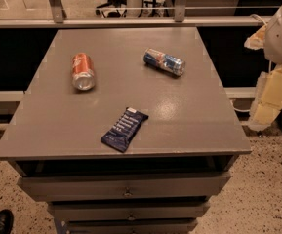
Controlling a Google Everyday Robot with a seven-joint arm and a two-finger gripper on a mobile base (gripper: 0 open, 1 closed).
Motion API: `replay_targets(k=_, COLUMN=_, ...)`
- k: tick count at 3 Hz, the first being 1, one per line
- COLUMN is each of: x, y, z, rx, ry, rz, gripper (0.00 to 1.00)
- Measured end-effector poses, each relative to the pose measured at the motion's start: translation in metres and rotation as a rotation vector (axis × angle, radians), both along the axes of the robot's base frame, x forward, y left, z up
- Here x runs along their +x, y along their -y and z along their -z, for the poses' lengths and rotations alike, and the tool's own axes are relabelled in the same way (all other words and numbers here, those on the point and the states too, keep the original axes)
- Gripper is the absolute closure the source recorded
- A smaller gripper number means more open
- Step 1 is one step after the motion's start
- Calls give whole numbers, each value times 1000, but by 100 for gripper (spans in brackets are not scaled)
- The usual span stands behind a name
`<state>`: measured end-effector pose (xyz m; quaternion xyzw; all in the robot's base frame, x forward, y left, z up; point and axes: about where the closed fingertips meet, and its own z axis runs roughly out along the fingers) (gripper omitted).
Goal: Place redbull can upright
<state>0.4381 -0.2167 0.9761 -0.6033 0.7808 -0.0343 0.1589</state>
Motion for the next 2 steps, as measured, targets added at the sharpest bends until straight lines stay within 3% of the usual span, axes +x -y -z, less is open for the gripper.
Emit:
replay_targets(k=1, x=0, y=0, z=0, rx=0, ry=0, rz=0, gripper=0)
replay_targets(k=2, x=14, y=0, z=4, rx=72, ry=17, rz=39, gripper=0)
